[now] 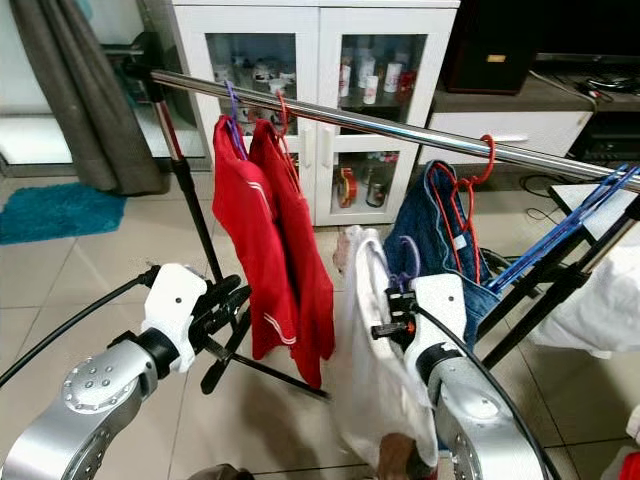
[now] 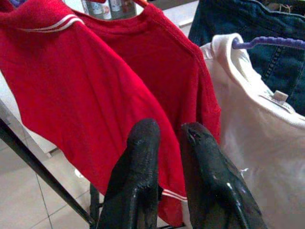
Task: Hang hanger
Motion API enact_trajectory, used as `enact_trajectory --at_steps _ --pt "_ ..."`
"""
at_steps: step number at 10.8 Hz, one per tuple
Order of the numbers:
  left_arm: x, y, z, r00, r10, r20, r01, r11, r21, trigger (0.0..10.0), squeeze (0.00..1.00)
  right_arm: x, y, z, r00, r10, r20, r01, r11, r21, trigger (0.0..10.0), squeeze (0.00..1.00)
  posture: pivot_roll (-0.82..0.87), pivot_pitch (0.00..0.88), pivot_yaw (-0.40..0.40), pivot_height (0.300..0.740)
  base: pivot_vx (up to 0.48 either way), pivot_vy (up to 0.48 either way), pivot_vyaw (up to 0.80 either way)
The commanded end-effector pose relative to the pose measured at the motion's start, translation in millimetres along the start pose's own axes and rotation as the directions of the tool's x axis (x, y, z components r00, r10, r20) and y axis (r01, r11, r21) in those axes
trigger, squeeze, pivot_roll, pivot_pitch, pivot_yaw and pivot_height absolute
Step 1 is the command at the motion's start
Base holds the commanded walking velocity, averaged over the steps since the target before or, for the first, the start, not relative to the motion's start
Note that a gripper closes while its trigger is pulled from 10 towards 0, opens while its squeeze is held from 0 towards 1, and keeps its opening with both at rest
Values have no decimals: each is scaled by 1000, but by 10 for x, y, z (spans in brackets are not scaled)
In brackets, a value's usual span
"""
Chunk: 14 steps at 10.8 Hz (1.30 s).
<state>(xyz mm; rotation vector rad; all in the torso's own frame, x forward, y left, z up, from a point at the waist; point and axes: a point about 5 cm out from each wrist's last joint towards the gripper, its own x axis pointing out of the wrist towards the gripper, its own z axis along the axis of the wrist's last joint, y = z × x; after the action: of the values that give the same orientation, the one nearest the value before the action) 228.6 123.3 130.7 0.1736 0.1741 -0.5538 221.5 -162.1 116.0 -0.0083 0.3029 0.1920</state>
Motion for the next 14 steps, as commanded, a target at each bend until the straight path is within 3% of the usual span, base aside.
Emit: enact_trajectory --at_steps 1,3,9,11,14 --pt "-18 7 14 1000 15 12 -15 1000 5 10000 0 -35 18 51 999 4 37 -4 1000 3 10000 0 17 38 8 740 0 0 0" --pt "-20 -10 24 1000 1 17 -1 1000 4 10000 0 -33 30 40 999 12 39 -12 1000 9 10000 0 17 33 9 740 0 0 0" --pt "9 -17 34 1000 -4 19 3 1000 7 10000 0 -25 37 50 999 9 51 -8 1000 -29 10000 0 12 28 10 740 -310 0 0" --pt "14 -14 35 1000 -2 20 2 1000 6 10000 0 -22 53 29 998 48 29 -48 999 15 10000 0 12 28 10 740 -272 0 0" --pt "19 3 26 1000 16 17 -16 1000 -1 10000 0 -29 62 33 996 88 25 -88 996 16 10000 0 12 30 13 740 0 0 0"
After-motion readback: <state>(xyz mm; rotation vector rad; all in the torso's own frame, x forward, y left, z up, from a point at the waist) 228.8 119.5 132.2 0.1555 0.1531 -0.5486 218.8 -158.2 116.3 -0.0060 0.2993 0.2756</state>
